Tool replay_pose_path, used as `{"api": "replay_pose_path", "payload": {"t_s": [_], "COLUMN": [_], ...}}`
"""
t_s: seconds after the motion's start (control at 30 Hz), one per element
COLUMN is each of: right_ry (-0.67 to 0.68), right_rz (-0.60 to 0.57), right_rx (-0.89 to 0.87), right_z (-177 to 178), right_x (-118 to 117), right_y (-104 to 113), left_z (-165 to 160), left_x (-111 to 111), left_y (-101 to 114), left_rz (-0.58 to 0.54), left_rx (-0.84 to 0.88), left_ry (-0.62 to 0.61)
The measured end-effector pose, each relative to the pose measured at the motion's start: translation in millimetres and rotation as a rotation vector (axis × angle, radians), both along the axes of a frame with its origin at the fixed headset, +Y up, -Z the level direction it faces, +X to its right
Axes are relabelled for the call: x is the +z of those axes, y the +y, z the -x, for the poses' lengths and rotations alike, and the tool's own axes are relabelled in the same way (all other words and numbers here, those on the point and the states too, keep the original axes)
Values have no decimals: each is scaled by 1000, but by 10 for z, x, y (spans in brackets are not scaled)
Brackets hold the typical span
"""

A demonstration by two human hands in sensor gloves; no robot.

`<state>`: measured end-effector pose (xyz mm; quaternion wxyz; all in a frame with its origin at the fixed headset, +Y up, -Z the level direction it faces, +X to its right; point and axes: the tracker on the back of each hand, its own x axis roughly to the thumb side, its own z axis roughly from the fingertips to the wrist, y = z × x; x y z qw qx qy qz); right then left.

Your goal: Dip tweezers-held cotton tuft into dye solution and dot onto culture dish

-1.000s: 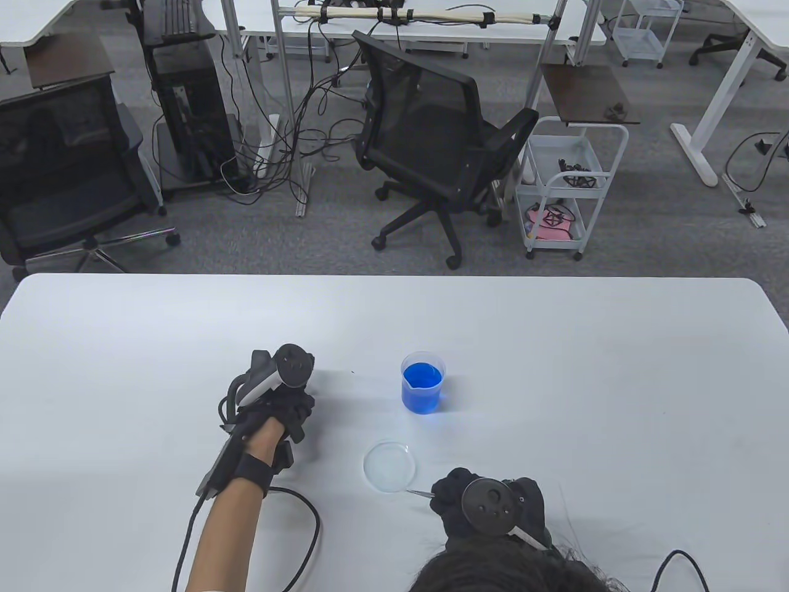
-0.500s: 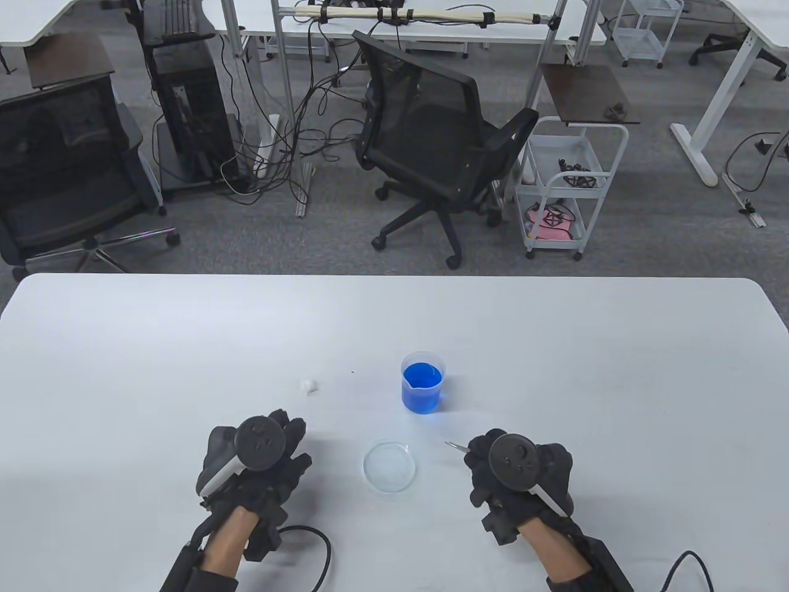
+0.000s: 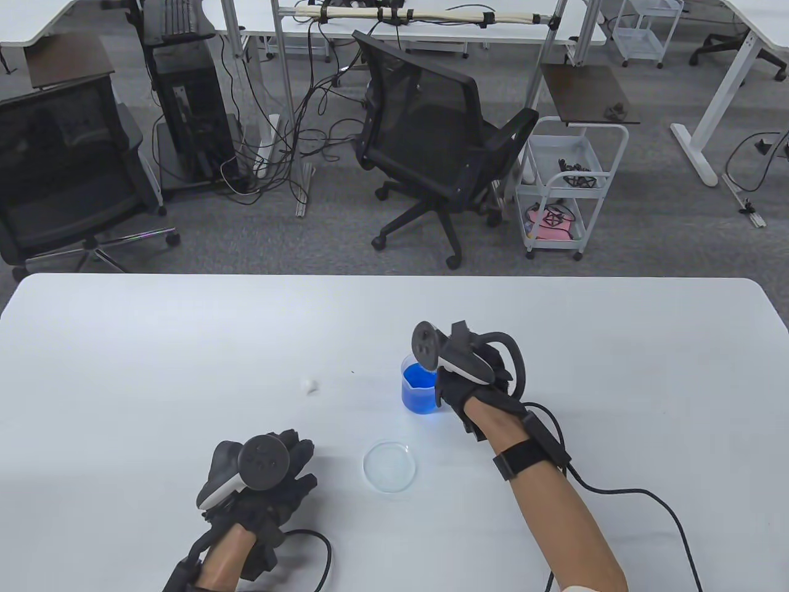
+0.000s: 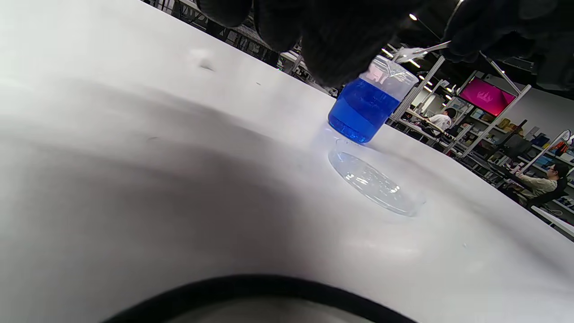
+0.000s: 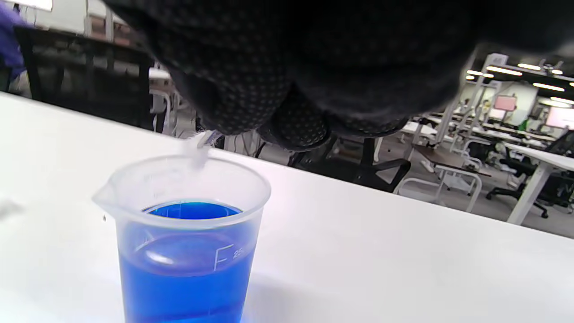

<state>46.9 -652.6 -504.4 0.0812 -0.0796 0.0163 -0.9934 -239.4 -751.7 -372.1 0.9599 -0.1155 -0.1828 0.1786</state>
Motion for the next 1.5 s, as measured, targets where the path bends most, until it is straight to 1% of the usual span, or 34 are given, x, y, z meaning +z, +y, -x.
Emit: {"api": "replay_pose_path", "payload": {"t_s": [0.03, 0.13, 0.27, 0.5, 0.63, 0.77, 0.83, 0.93, 1.0, 1.03, 1.1, 1.17, 1.23, 1.3, 1.37, 1.43, 1.5], "right_ry": [0, 11, 20, 24, 19, 36, 71, 117, 150, 160, 177, 183, 178, 179, 185, 187, 190], "right_rz": [34, 81, 114, 87, 28, -53, -83, -103, -95, -91, -52, -28, 2, 23, 34, 17, 22], "right_rx": [44, 125, 172, 172, 110, 5, -60, -115, -150, -170, -209, -221, -212, -213, -191, -164, -152], "right_z": [63, 201, 293, 304, 251, 154, 116, 96, 95, 93, 103, 119, 137, 162, 196, 216, 235], "right_x": [-36, -97, -117, -65, -1, 200, 398, 665, 876, 941, 1079, 1138, 1165, 1162, 1146, 1143, 1134], "right_y": [-29, -118, -206, -234, -114, 148, 271, 279, 124, 41, -260, -498, -755, -904, -994, -1042, -1079], "left_z": [4, 7, 0, -28, -29, -4, 6, 8, 5, 4, -2, -13, -39, -87, -187, -302, -451], "left_x": [-7, -13, -6, 0, 4, 7, 3, -5, -10, -11, -9, -20, -43, -83, -143, -203, -273], "left_y": [-5, -7, -13, -24, -25, -27, -34, -46, -58, -59, -59, -76, -98, -115, -118, -122, -146], "left_rz": [6, 13, 19, 24, 26, 32, 38, 46, 52, 54, 57, 60, 72, 48, 24, 1, 4], "left_rx": [4, 11, 17, 25, 34, 54, 60, 58, 56, 56, 57, 53, 88, 136, 171, 166, 115], "left_ry": [2, 1, -3, -13, -15, -9, -4, 0, 1, 2, 6, 7, -22, -21, -17, -26, -37]}}
